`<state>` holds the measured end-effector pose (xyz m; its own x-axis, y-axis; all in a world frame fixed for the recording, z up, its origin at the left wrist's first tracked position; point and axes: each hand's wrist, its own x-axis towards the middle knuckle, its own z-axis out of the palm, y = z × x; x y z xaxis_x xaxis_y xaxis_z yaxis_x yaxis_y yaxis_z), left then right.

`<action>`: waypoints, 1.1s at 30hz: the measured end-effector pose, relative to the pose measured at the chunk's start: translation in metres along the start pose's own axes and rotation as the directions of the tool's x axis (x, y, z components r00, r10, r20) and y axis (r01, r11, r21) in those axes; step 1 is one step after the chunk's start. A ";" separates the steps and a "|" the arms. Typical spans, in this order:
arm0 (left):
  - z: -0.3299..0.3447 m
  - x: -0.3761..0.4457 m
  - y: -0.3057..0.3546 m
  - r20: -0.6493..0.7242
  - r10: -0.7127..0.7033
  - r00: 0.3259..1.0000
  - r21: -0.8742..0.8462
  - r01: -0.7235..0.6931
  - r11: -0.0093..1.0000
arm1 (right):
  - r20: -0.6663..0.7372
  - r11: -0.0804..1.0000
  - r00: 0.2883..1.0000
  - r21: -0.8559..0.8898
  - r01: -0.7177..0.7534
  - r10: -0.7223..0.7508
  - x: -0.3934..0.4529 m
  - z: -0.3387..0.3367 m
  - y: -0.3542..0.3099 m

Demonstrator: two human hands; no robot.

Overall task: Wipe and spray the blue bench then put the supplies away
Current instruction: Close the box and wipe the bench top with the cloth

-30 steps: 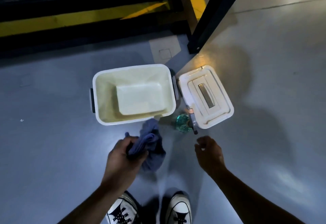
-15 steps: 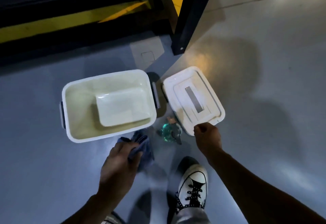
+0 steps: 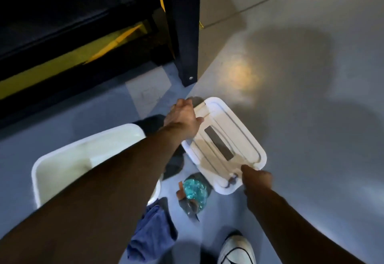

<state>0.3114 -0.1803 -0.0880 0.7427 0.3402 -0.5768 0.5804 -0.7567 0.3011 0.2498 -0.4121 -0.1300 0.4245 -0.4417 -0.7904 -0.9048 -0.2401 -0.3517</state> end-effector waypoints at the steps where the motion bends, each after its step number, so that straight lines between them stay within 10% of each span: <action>1: 0.010 0.005 -0.001 0.037 -0.029 0.999 -0.018 0.030 0.999 | -0.009 1.000 1.000 0.015 0.001 -0.001 0.004 0.002 0.002; 14: 0.003 -0.010 -0.014 -0.090 -0.049 0.995 -0.075 0.042 0.996 | 0.073 0.968 0.997 0.245 -0.055 0.038 -0.020 -0.022 -0.046; 22: -0.076 -0.071 -0.032 -0.350 -0.206 0.914 -0.423 0.042 0.905 | 0.021 0.919 0.926 0.131 0.372 -0.378 -0.084 -0.055 -0.113; 33: -0.080 -0.210 -0.199 -0.281 -0.586 0.760 -0.590 0.344 0.730 | 0.322 0.711 0.709 -0.133 0.690 -0.628 -0.207 0.034 -0.099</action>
<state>0.0666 -0.0564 0.0338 0.3188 0.8586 -0.4015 0.8766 -0.1059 0.4695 0.2498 -0.2671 0.0511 0.8578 0.1159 -0.5007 -0.3457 -0.5908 -0.7290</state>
